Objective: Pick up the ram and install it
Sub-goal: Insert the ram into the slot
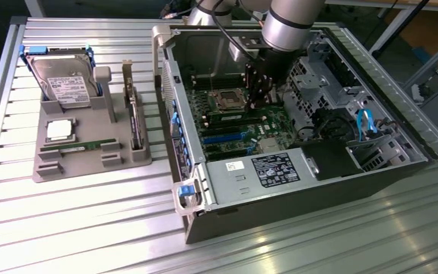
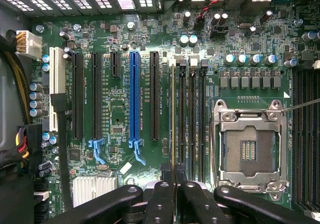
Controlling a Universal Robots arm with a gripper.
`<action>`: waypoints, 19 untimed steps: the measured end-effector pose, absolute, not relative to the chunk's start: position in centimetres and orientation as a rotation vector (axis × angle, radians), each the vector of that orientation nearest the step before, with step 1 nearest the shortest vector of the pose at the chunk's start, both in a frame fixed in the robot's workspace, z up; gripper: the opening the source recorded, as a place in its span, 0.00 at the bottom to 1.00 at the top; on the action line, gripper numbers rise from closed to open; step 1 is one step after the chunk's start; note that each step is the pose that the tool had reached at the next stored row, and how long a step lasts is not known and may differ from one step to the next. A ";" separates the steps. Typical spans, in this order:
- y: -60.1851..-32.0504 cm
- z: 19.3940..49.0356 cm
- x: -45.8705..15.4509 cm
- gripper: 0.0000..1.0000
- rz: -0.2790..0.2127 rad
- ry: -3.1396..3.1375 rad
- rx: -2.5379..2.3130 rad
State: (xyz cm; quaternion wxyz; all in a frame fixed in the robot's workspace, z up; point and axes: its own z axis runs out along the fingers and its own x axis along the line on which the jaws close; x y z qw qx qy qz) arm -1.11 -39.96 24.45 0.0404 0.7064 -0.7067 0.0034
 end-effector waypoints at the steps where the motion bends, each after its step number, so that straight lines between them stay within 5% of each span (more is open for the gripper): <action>1: -40.0 24.5 -1.1 0.12 0.011 -2.165 2.164; 19: -40.0 24.1 -1.2 0.12 0.010 -2.171 2.158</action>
